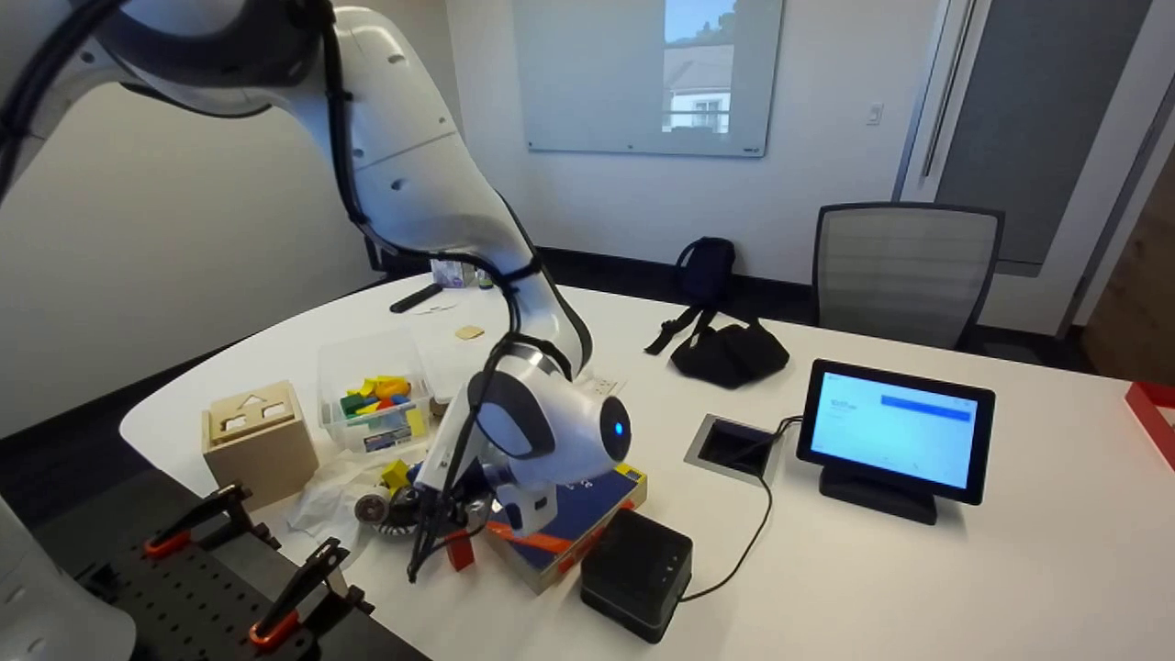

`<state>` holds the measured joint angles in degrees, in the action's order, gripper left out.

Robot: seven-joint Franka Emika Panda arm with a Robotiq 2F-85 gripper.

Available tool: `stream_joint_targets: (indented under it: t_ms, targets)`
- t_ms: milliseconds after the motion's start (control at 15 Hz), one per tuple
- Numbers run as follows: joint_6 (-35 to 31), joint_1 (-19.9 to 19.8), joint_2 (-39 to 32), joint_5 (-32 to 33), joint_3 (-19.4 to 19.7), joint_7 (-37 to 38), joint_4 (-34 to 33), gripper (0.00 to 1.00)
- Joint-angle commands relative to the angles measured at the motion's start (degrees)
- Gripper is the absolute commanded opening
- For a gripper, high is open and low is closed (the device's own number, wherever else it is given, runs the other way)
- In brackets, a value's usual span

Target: Move the red rectangular block from the bowl and place it north of the book

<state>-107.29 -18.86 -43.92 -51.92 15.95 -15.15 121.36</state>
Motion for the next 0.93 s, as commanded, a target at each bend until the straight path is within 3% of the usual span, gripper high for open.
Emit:
stream_joint_targets:
  t_ms: [0,267,333,667,733,800,867]
  targets:
    - [-7.7,8.1,13.5,7.1,0.5,6.3,11.1,1.00]
    - [-17.9,15.2,25.9,17.3,-1.3,15.7,21.6,1.00]
    - [-20.2,19.4,28.9,18.9,0.6,17.5,24.6,1.00]
    - [-34.8,29.1,44.0,34.1,1.0,34.1,38.9,1.00]
    - [-37.6,25.7,46.9,39.5,-3.6,39.1,41.3,1.00]
    - [-39.9,25.6,49.7,44.3,-4.6,43.6,43.6,1.00]
    - [-40.1,24.6,48.9,48.6,-6.4,47.7,40.9,1.00]
